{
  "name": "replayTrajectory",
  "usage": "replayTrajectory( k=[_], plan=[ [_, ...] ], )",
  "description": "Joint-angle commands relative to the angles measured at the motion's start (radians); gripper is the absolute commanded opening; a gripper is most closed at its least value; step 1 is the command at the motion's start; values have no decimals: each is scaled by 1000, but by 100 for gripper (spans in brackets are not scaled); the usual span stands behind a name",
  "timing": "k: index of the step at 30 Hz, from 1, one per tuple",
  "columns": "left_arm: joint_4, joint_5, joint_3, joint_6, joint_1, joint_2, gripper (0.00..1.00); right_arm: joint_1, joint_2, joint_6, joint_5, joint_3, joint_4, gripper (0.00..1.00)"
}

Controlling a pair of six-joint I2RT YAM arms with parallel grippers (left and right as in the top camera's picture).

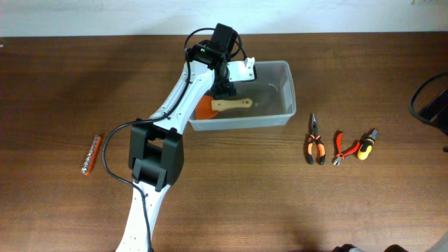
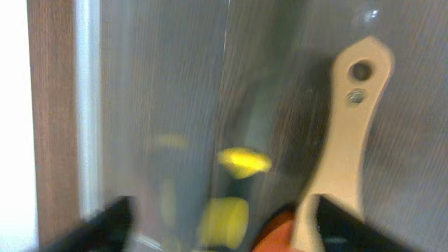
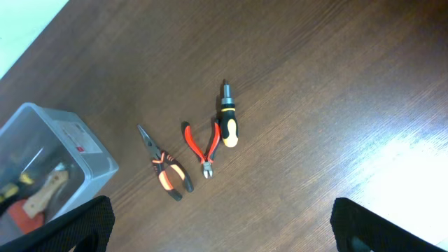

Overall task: Pack container
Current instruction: 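Carry the file with the left gripper into the container and release, then lower the left gripper and grasp the orange socket-bit holder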

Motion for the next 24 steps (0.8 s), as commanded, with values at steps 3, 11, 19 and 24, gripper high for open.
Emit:
replayTrajectory(
  k=[3,11,19,24],
  plan=[
    [3,-16,12,-233,13,-60,99,-4,-6,-2,-6,9,-1,99],
    [-224,-62,80,-341,45,-278,99,-4,-6,-2,-6,9,-5,99],
    [-569,-62,71,-557,238,-379,99,-4,-6,-2,-6,9,-14,99],
    [-694,-60,-32,-769,468,-344,100,-4,-6,-2,-6,9,-12,99]
  ],
)
